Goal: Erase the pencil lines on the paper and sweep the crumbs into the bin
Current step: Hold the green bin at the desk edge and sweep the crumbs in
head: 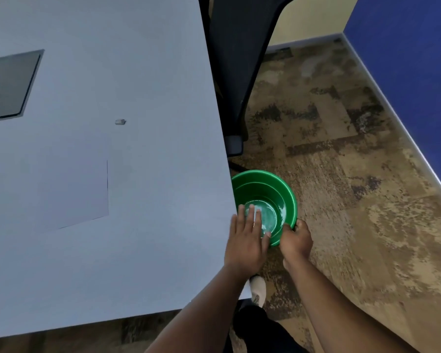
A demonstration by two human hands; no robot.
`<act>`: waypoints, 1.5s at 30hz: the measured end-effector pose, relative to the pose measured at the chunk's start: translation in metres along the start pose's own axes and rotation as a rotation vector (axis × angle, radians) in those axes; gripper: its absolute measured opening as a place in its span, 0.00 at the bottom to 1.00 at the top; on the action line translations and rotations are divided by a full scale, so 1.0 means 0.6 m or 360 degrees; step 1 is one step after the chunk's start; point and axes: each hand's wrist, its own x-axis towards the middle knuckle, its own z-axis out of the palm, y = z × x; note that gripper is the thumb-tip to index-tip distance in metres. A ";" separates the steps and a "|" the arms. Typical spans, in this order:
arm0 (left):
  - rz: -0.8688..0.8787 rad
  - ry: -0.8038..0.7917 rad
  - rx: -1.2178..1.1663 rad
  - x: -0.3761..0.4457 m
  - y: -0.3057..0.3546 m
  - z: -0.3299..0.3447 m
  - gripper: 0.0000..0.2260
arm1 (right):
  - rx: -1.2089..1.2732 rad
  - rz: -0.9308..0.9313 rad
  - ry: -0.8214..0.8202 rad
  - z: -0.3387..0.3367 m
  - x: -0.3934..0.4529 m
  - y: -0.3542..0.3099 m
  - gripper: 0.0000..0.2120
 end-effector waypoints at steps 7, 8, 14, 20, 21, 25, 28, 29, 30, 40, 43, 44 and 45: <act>-0.0511 0.0230 -0.0144 0.000 -0.095 -0.042 0.35 | -0.0021 -0.0008 -0.0013 -0.008 -0.002 0.008 0.04; -0.0598 0.0273 -0.0093 0.004 -0.133 -0.046 0.35 | -0.0029 -0.0012 -0.0013 -0.007 -0.002 0.010 0.03; -0.0956 0.0287 -0.0003 0.024 -0.251 -0.064 0.34 | -0.0027 -0.0041 -0.0010 -0.003 -0.011 0.021 0.03; -0.0570 0.0078 0.0042 0.020 -0.141 -0.040 0.39 | 0.0002 -0.0021 0.0009 0.005 -0.022 0.029 0.06; -0.0447 0.0008 0.0053 0.013 -0.111 -0.035 0.37 | 0.0008 -0.0018 0.0023 0.006 -0.024 0.031 0.06; 0.0047 -0.0185 -0.0118 -0.012 -0.023 -0.019 0.32 | -0.0026 -0.0014 0.0106 0.005 -0.037 0.035 0.07; 0.0268 -0.0137 -0.0273 -0.021 -0.010 -0.017 0.33 | -0.0072 0.0003 0.0178 0.002 -0.043 0.039 0.07; 0.0226 -0.0079 -0.0306 -0.021 -0.016 -0.021 0.33 | -0.0065 0.0011 0.0190 0.001 -0.044 0.042 0.08; 0.0149 -0.0016 -0.0330 -0.019 -0.028 -0.027 0.32 | -0.0051 0.0017 0.0194 -0.001 -0.045 0.045 0.08; -0.0516 0.0006 -0.0033 0.005 -0.163 -0.066 0.43 | 0.0016 0.0028 0.0212 -0.007 -0.067 0.064 0.05; -0.0382 -0.0095 0.0043 -0.008 -0.117 -0.050 0.39 | -0.0004 0.0033 0.0221 -0.012 -0.076 0.067 0.04; -0.0293 -0.0139 0.0061 -0.014 -0.098 -0.045 0.37 | -0.0004 0.0041 0.0230 -0.014 -0.079 0.067 0.04; -0.0181 -0.0177 0.0050 -0.020 -0.080 -0.041 0.35 | 0.0000 0.0043 0.0246 -0.017 -0.083 0.067 0.05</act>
